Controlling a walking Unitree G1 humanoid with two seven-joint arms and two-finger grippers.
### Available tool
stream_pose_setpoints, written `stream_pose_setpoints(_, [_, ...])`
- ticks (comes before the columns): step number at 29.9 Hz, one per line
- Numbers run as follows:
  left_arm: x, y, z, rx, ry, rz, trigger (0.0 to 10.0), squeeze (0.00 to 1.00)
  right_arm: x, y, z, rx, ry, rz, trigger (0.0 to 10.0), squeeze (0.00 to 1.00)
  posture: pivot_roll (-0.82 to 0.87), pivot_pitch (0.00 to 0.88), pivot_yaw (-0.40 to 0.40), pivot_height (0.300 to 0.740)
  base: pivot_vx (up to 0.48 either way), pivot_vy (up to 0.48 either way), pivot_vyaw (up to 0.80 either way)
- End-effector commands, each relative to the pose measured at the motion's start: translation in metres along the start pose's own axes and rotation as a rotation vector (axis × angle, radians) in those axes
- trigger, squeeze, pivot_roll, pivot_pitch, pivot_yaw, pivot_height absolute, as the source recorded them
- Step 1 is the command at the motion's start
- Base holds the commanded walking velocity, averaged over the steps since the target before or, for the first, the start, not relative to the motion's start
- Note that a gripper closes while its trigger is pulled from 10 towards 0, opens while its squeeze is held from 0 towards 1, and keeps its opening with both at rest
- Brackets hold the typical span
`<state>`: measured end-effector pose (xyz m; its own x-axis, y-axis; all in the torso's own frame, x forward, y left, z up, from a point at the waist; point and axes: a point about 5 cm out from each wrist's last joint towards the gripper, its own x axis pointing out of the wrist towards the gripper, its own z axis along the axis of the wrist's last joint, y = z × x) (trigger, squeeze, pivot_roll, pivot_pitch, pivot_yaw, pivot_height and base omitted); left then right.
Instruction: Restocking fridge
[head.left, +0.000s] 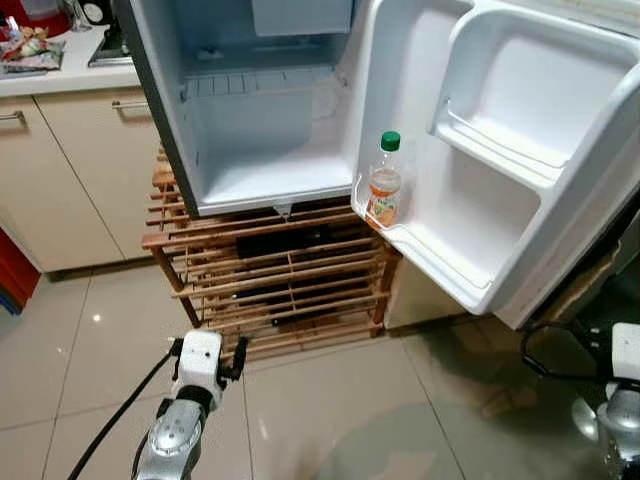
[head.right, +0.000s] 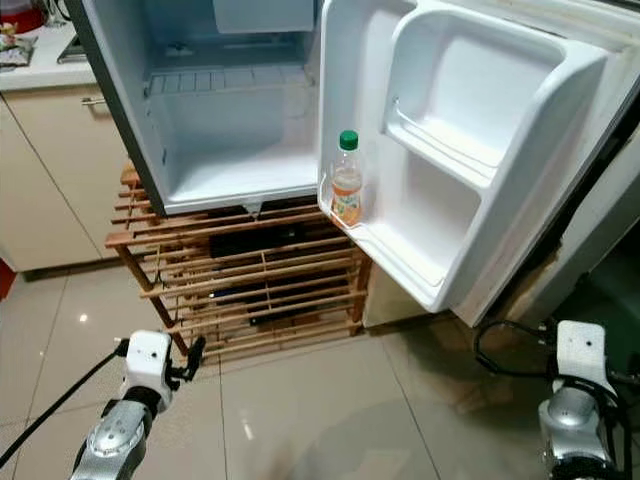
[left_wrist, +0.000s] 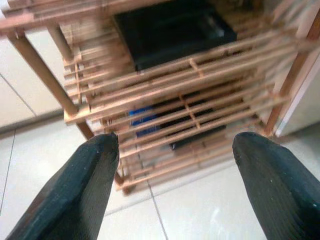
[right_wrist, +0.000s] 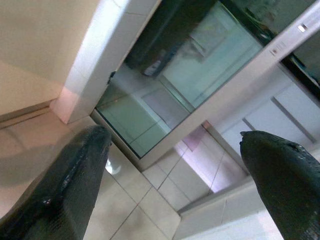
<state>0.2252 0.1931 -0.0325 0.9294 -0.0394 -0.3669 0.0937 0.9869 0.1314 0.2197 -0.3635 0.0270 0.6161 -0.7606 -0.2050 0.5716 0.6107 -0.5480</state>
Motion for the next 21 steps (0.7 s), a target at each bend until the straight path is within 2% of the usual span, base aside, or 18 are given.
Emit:
stream_pose_setpoints(1, [-0.001,0.001,-0.004,0.012,0.029,0.005,10.0,0.00,0.008,-0.004,0.016,0.055,-0.036,-0.009,10.0,0.00,-0.09,0.000,0.012,0.740,0.000,0.000,0.00])
stream_pose_setpoints(4, [-0.001,0.001,-0.006,0.013,0.041,0.006,10.0,0.00,0.009,0.001,0.026,0.099,-0.057,0.016,10.0,0.00,-0.08,0.000,0.011,0.740,0.000,0.000,0.00])
stream_pose_setpoints(11, [-0.007,-0.006,-0.027,0.042,0.201,-0.059,10.0,0.00,0.007,0.032,0.065,0.260,-0.164,0.245,10.0,0.00,-0.09,0.000,0.008,0.740,0.000,0.000,0.00])
stream_pose_setpoints(15, [-0.010,-0.003,-0.031,0.044,0.224,-0.054,10.0,0.00,-0.003,0.051,0.070,0.301,-0.179,0.377,10.0,0.00,-0.09,0.000,0.005,0.740,0.000,0.000,0.00])
stream_pose_setpoints(16, [-0.010,-0.003,-0.031,0.044,0.224,-0.054,10.0,0.00,-0.003,0.051,0.070,0.301,-0.179,0.377,10.0,0.00,-0.09,0.000,0.005,0.740,0.000,0.000,0.00])
stream_pose_setpoints(17, [-0.010,-0.003,-0.032,0.043,0.228,-0.053,10.0,0.00,-0.007,0.058,0.068,0.309,-0.182,0.423,10.0,0.00,-0.09,0.000,0.003,0.740,0.000,0.000,0.00])
stream_pose_setpoints(18, [-0.011,-0.003,-0.034,0.045,0.240,-0.055,10.0,0.00,-0.020,0.074,0.064,0.316,-0.191,0.545,10.0,0.00,-0.09,0.000,0.002,0.740,0.000,0.000,0.00])
stream_pose_setpoints(19, [-0.011,-0.003,-0.034,0.045,0.240,-0.055,10.0,0.00,-0.020,0.074,0.064,0.316,-0.191,0.545,10.0,0.00,-0.09,0.000,0.002,0.740,0.000,0.000,0.00])
stream_pose_setpoints(21, [-0.016,-0.005,-0.040,0.055,0.275,-0.074,10.0,0.00,-0.039,0.093,0.057,0.332,-0.195,0.710,10.0,0.00,-0.09,0.000,0.003,0.740,0.000,0.000,0.00])
